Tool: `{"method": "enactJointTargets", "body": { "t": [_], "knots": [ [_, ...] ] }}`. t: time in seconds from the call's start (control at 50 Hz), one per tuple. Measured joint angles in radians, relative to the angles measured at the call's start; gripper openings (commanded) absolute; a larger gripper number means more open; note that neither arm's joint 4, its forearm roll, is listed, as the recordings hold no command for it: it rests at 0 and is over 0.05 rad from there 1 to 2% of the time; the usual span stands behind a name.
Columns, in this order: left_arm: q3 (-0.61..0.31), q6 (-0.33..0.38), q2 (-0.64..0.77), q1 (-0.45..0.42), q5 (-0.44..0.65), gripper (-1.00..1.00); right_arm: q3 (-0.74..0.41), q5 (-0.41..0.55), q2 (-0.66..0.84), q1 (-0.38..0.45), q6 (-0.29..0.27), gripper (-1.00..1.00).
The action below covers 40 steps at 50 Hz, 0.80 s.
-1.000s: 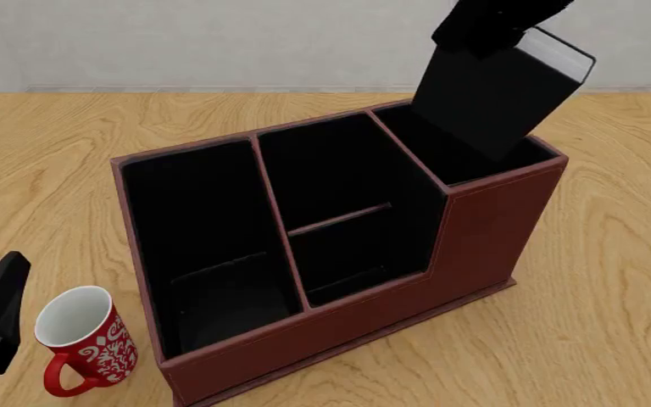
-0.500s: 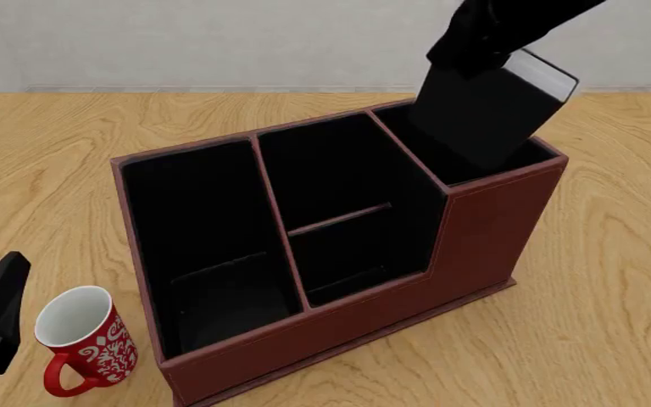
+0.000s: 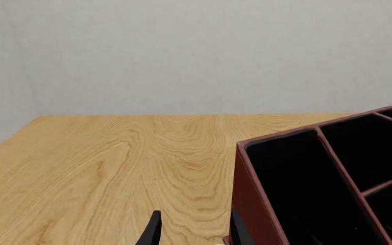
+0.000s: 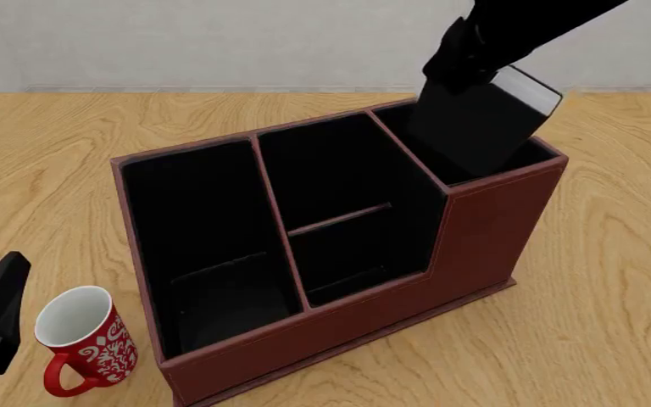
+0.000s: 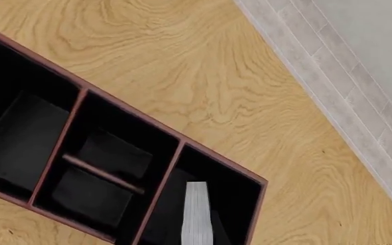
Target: Pick up the book and place it in the right compartment of the caddy.
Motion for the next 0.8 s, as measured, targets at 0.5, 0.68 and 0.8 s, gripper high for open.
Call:
{"method": "enactJointTargets", "body": {
  "t": [0.5, 0.68, 0.8],
  "knots": [
    [0.000, 0.000, 0.000, 0.000, 0.000, 1.00, 0.046, -0.060, 0.030, -0.032, 0.004, -1.00],
    [0.000, 0.000, 0.000, 0.000, 0.000, 1.00, 0.051, -0.081, 0.037, -0.042, 0.015, 1.00],
    [0.000, 0.000, 0.000, 0.000, 0.000, 1.00, 0.052, -0.089, 0.039, -0.047, 0.018, 1.00]
  ]
}}
